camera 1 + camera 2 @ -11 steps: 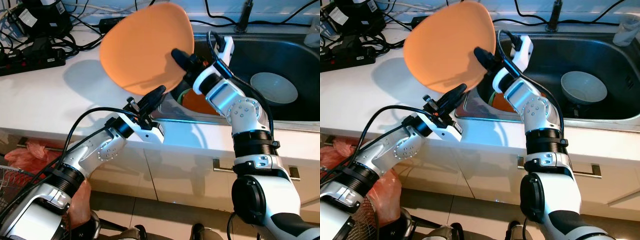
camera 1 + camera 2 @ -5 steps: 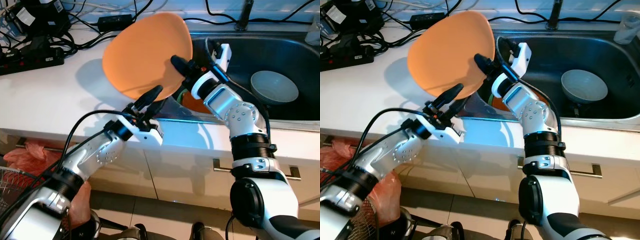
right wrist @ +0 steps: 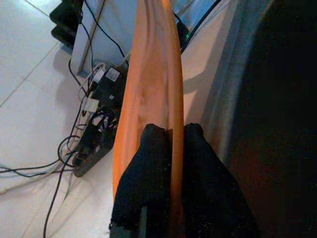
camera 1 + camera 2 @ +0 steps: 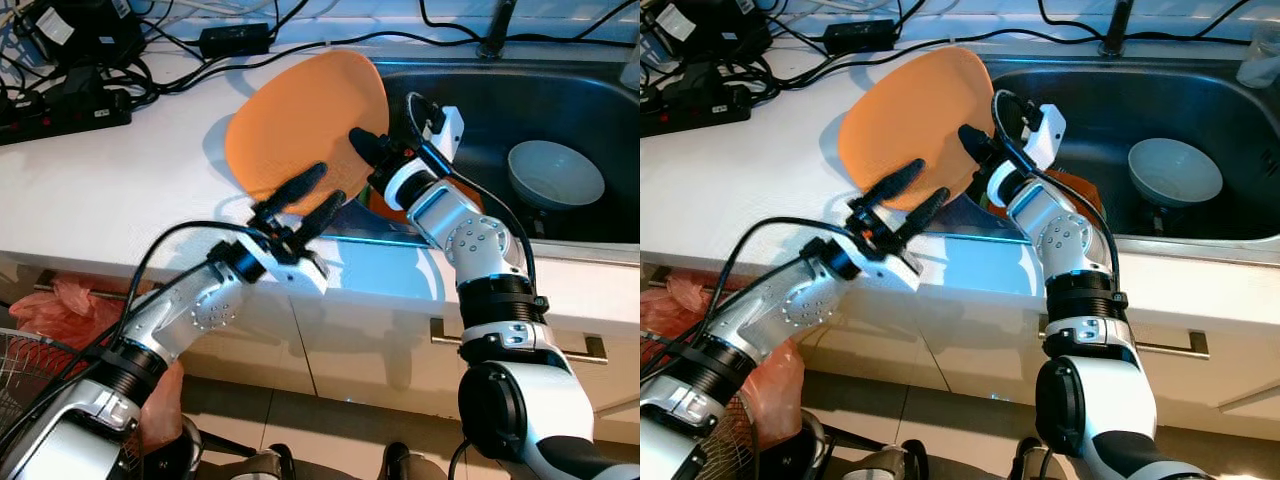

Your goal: Kitchen organization

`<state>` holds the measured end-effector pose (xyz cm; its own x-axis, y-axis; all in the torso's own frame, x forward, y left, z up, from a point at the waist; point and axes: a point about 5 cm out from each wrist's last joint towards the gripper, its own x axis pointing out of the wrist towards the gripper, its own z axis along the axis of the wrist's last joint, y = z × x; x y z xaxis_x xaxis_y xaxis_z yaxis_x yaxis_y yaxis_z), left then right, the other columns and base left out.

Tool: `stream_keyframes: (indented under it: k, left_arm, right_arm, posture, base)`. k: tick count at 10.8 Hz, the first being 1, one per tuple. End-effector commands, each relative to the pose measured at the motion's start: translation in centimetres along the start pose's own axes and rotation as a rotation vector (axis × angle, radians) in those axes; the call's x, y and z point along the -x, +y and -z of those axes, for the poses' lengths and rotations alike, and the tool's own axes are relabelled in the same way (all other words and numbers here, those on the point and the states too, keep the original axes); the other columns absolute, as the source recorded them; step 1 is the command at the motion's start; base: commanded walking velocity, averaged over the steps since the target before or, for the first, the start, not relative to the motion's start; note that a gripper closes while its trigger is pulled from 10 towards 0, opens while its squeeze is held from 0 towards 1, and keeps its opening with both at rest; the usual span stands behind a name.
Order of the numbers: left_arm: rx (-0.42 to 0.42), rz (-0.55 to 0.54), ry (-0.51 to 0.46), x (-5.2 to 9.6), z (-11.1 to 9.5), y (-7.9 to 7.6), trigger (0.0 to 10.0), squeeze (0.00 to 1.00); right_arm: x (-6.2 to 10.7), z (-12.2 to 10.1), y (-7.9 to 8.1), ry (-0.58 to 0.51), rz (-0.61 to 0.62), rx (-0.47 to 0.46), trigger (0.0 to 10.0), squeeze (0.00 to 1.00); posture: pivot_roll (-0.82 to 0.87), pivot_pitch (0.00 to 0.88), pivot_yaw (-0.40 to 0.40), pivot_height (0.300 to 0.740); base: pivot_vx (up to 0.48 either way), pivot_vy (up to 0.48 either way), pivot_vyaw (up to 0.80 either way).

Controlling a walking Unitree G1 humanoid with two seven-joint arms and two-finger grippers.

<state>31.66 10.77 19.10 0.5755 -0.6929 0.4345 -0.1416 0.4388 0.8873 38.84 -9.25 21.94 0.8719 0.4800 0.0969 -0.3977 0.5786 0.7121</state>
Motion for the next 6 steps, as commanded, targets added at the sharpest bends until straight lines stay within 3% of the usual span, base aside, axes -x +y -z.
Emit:
stream_keyframes:
  k: [1,2,4,6]
  left_arm:
    - [0.001,-0.044,0.005,-0.5,0.0,1.2,10.0,1.0]
    - [0.004,-0.066,0.01,-0.6,-0.1,1.6,10.0,1.0]
    - [0.033,-0.192,0.05,-0.9,-0.2,4.6,10.0,1.0]
    - [0.065,-0.223,0.124,-0.4,0.4,5.1,10.0,1.0]
  right_arm:
    - [-0.1,-0.3,0.3,-0.03,0.003,0.004,0.0,0.0]
    - [-0.1,-0.4,0.2,-0.041,0.008,0.001,0.0,0.0]
    - [0.1,-1.3,-0.5,-0.129,0.059,-0.031,0.0,0.0]
    - [0.7,-2.8,-2.1,-0.26,0.189,-0.013,0.0,0.0]
  posture:
    - [0.03,0.169,0.088,0.74]
    - [0.03,0.168,0.086,0.74]
    - [0.04,0.17,0.087,0.74]
    - [0.05,0.173,0.089,0.74]
  base:
    - [0.0,0.0,0.0]
    - [0.0,0.0,0.0]
    - [0.0,0.0,0.0]
    - [0.0,0.0,0.0]
